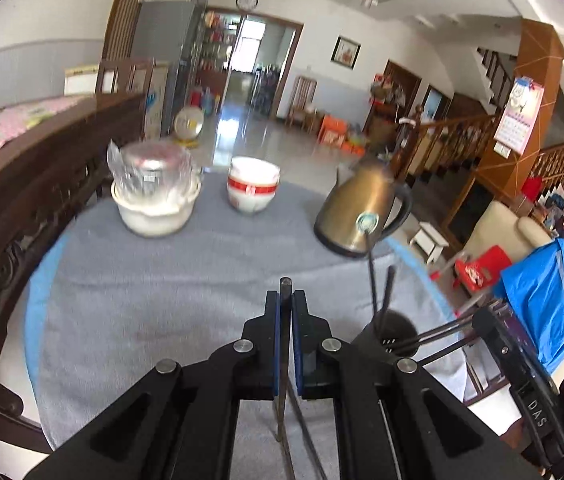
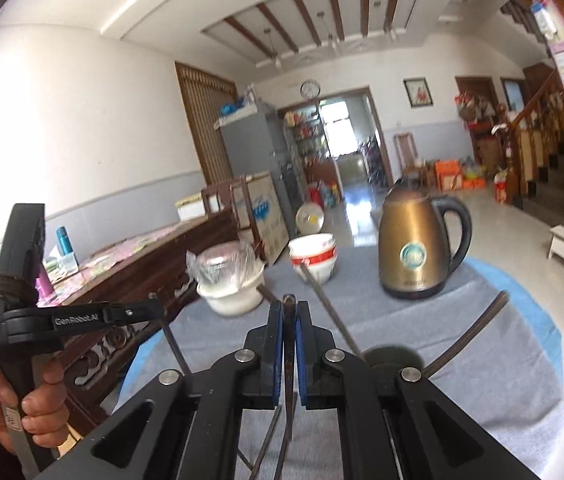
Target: Organize utensils
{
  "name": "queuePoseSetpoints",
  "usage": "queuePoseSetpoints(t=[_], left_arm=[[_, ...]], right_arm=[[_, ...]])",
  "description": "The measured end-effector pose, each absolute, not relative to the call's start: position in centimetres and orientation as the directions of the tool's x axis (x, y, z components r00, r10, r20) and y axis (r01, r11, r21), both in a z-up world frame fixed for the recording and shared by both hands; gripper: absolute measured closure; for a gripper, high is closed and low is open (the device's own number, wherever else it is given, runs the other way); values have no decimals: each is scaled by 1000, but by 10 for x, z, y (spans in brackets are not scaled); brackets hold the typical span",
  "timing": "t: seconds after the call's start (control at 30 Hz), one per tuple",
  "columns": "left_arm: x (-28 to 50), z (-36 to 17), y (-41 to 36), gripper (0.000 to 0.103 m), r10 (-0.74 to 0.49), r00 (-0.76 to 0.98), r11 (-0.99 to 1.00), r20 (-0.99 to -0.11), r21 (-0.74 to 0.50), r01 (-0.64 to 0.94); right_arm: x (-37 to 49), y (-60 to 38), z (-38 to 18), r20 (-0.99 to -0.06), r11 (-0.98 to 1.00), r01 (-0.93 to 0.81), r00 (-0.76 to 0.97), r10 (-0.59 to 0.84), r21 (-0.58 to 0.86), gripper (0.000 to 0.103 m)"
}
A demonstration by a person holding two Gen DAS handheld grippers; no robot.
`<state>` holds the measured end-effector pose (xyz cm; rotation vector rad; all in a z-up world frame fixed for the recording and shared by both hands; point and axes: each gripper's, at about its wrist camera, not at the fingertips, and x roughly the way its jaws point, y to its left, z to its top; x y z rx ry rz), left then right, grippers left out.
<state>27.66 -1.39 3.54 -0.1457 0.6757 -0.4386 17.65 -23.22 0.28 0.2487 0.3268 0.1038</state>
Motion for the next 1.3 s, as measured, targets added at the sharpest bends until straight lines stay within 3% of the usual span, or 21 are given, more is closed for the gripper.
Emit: queuePoseSetpoints(t=[0.8, 1.3], left_arm=[[233, 98, -47, 97, -521, 769, 851, -370, -293, 435], [221, 118, -87, 97, -549, 803, 826, -233, -300, 478]], right_arm=[[125, -290, 47, -56, 933, 86, 996, -71, 349, 97], [125, -289, 51, 46, 935, 212, 971, -234, 283, 97]])
